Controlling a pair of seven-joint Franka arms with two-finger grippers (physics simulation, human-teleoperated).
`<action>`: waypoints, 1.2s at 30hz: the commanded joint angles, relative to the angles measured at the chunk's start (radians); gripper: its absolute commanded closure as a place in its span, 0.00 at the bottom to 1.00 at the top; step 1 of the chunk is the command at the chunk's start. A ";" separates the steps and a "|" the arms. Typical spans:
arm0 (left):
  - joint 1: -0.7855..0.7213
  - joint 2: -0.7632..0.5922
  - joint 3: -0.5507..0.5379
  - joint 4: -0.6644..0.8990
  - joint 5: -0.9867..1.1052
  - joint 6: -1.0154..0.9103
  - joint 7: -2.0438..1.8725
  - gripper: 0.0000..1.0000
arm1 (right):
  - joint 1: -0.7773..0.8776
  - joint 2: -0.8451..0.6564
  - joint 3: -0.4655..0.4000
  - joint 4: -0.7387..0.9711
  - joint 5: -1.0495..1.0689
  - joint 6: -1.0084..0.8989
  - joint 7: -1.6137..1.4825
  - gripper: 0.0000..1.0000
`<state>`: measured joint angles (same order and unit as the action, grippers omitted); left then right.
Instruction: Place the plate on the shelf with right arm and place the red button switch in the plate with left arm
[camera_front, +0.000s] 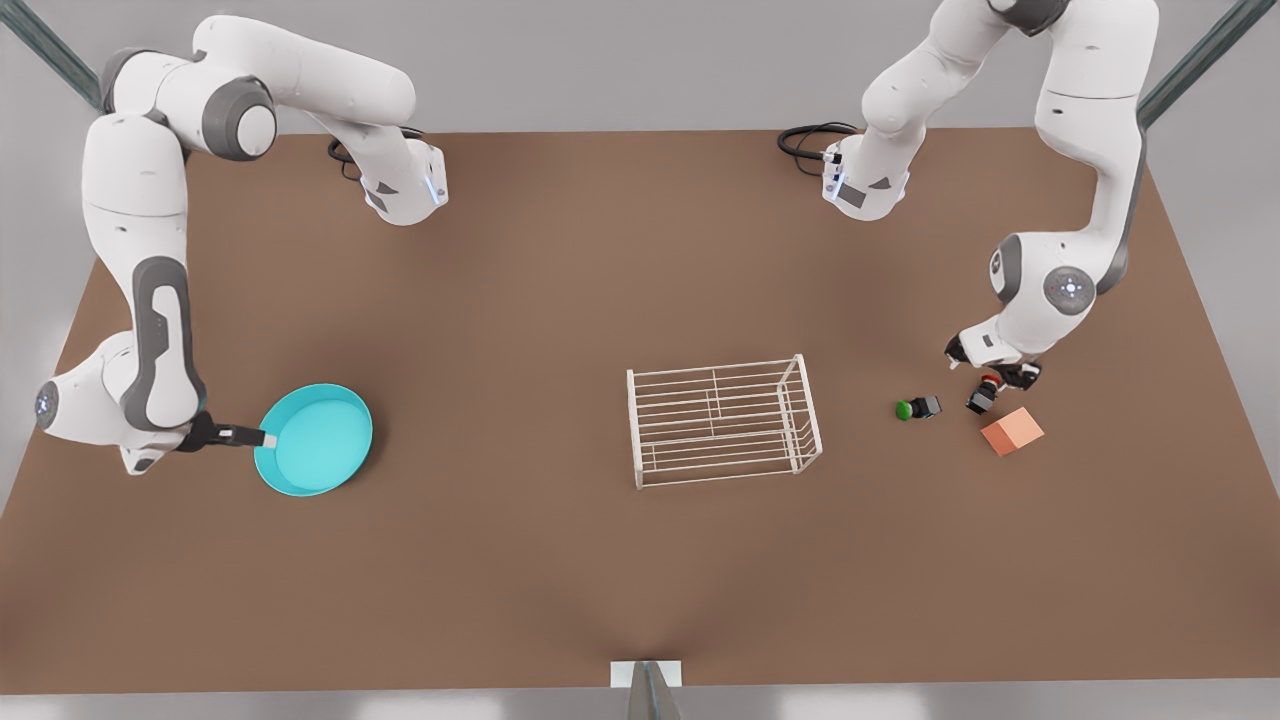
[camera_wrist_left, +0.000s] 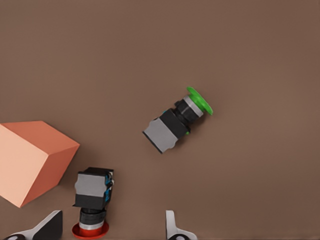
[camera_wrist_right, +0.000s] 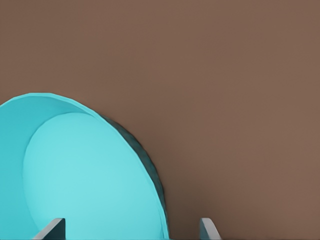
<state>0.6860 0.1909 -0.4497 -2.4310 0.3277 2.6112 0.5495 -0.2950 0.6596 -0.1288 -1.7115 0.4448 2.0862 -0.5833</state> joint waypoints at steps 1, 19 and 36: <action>0.010 0.022 0.005 0.000 0.033 0.047 0.283 0.00 | -0.013 0.014 0.000 0.004 0.026 0.037 -0.435 0.00; 0.067 0.120 0.049 0.001 0.191 0.128 0.259 0.00 | 0.008 0.051 0.009 0.026 0.025 0.037 -0.305 0.44; 0.067 0.160 0.095 0.003 0.203 0.136 0.139 0.00 | -0.004 0.060 0.008 0.058 0.034 0.000 -0.283 0.75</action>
<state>0.7533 0.3512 -0.3547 -2.4279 0.5285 2.7436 0.7286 -0.2964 0.7212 -0.1207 -1.6555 0.4791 2.1068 -0.8457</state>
